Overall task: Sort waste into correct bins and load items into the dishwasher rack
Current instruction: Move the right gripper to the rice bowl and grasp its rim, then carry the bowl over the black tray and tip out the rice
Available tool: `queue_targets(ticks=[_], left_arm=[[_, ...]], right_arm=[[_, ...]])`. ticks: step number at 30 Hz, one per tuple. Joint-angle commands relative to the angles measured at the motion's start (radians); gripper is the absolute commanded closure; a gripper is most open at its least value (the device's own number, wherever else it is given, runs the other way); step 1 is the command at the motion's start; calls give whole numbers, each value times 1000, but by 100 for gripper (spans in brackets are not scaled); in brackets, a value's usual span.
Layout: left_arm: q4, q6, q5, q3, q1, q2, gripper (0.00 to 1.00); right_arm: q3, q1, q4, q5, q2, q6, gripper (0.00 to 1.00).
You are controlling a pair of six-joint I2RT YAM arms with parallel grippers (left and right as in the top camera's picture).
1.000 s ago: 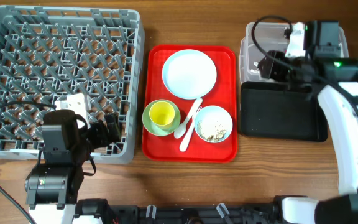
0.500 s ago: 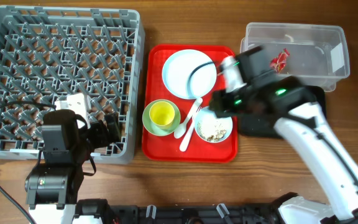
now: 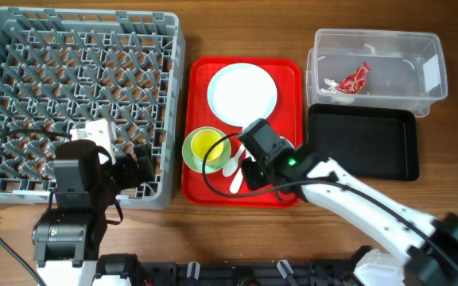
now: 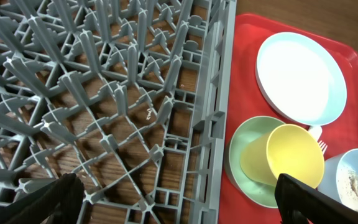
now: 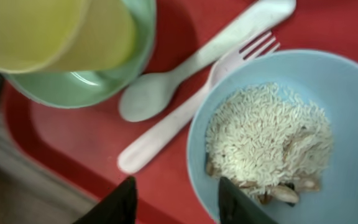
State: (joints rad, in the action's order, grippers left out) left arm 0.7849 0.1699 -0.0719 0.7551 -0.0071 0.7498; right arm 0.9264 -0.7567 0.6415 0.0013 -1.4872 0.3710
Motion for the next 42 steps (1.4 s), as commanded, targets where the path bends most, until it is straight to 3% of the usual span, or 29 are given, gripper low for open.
queue_targets(ticks=[1, 6, 9, 17, 24, 30, 36, 42], left_arm=[[-2, 10, 13, 19, 5, -2, 0], [-2, 10, 13, 19, 5, -2, 0], [-2, 10, 13, 19, 5, -2, 0], [-2, 10, 13, 19, 5, -2, 0], [-2, 10, 13, 19, 5, -2, 0], [-2, 10, 13, 19, 5, -2, 0], [-2, 10, 13, 19, 5, -2, 0], [-2, 10, 13, 19, 5, -2, 0]], right_arm=[[-17, -3, -28, 39, -74, 20, 62], [-17, -3, -64, 0, -149, -12, 65], [-17, -3, -66, 9, -182, -12, 79], [-17, -3, -67, 36, -192, 7, 96], [29, -3, -6, 36, -148, 24, 96], [118, 45, 44, 19, 0, 22, 96], [125, 196, 63, -92, 117, 23, 96], [116, 423, 58, -322, 127, 25, 96]])
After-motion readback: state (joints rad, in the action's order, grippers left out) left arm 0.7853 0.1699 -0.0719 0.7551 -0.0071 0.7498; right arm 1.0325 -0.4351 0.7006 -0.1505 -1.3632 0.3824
